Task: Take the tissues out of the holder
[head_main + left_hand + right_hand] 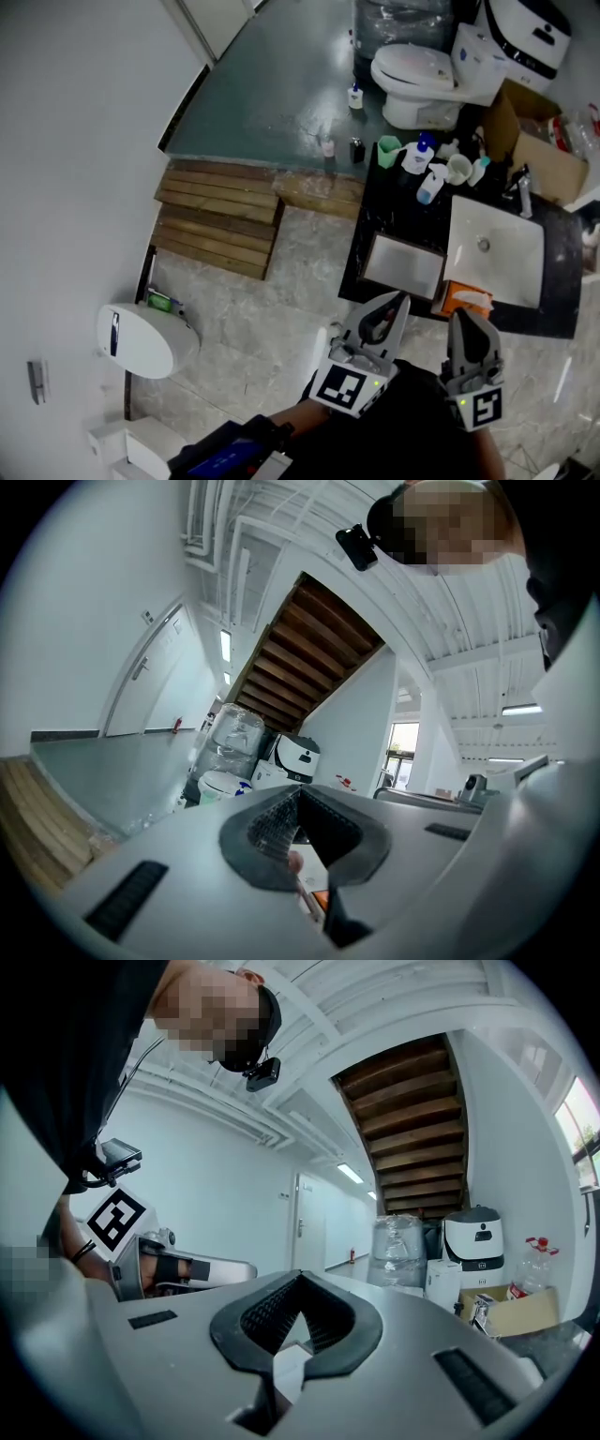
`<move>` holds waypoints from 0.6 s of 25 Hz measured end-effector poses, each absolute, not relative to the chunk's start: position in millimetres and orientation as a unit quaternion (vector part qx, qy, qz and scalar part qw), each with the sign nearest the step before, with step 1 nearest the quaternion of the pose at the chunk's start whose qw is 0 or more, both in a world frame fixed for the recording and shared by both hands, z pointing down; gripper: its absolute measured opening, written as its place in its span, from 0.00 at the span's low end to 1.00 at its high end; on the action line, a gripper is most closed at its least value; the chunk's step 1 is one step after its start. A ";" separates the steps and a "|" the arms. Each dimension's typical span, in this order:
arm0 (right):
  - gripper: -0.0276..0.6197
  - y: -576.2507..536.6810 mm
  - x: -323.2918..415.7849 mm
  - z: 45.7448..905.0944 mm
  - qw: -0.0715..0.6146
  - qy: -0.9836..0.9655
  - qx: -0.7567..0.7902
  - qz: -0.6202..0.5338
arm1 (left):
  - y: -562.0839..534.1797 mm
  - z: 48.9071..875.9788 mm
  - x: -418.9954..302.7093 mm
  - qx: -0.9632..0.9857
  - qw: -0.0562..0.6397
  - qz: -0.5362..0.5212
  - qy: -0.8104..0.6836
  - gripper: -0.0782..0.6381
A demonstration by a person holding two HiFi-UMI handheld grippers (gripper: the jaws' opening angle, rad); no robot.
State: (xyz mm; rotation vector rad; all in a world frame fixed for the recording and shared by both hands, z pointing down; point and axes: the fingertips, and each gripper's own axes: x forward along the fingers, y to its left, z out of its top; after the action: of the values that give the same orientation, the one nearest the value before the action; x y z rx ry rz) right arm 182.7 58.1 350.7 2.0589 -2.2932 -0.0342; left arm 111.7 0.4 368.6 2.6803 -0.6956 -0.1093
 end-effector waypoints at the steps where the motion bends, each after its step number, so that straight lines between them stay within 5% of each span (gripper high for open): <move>1: 0.05 57.9 182.5 353.4 0.030 -0.742 0.670 -0.005 | -0.4 368.7 110.2 0.950 0.184 -0.040 -0.249 0.10; 15: 0.05 65.9 199.8 337.6 0.004 -0.697 0.716 -0.038 | 4.7 361.7 107.1 0.958 0.156 -0.038 -0.238 0.10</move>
State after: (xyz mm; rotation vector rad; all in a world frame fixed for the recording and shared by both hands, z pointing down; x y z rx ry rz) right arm 199.8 65.9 337.6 2.2436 -2.1851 -0.1196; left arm 107.1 4.7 361.7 2.7428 -0.6827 -0.1087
